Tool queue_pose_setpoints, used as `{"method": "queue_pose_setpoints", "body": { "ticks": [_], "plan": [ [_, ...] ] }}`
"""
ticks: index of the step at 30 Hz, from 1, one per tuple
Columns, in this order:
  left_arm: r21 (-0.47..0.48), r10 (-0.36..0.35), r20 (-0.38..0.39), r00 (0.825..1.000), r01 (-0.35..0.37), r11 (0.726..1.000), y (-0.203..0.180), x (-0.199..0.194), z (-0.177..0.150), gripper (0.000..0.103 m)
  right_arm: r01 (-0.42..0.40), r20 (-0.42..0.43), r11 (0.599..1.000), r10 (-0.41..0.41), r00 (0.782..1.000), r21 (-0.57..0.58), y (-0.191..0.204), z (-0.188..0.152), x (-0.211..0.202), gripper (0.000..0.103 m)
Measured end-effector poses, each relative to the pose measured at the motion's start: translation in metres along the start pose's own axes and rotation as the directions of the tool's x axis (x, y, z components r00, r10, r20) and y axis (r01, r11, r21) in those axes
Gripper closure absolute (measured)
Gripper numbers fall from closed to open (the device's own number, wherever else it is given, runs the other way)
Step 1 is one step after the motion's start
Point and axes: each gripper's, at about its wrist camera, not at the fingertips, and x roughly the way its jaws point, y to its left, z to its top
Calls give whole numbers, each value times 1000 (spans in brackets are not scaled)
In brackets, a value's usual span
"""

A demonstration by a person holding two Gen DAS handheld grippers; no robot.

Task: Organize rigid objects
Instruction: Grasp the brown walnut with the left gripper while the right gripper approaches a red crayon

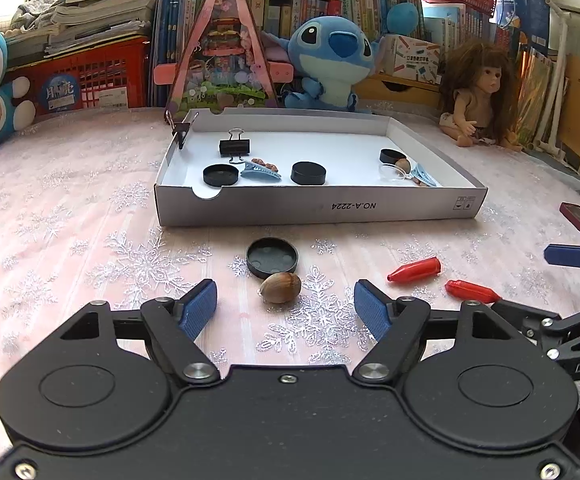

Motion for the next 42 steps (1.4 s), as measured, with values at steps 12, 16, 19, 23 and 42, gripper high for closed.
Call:
{"method": "queue_pose_setpoints", "body": {
  "ticks": [12, 16, 19, 23, 42],
  "plan": [
    [-2, -1, 5, 1000, 1, 1000, -2, 0, 0, 43, 103, -21, 991, -102, 995, 82, -14, 5, 5, 0],
    [-1, -2, 6, 1000, 2, 1000, -2, 0, 0, 44, 27, -10, 992, -26, 1000, 123, -18, 4, -6, 0],
    [-1, -2, 6, 1000, 2, 1000, -2, 0, 0, 44, -27, 0, 992, 27, 1000, 120, -15, 4, -9, 0],
    [0, -4, 7, 1000, 4, 1000, -2, 1, 0, 44, 4, -26, 996, -1, 1000, 86, -9, 8, 1, 1],
    [2, -11, 6, 1000, 11, 1000, -8, 5, 0, 53, -56, -56, 984, 66, 996, 169, 5, 18, 3, 5]
  ]
}}
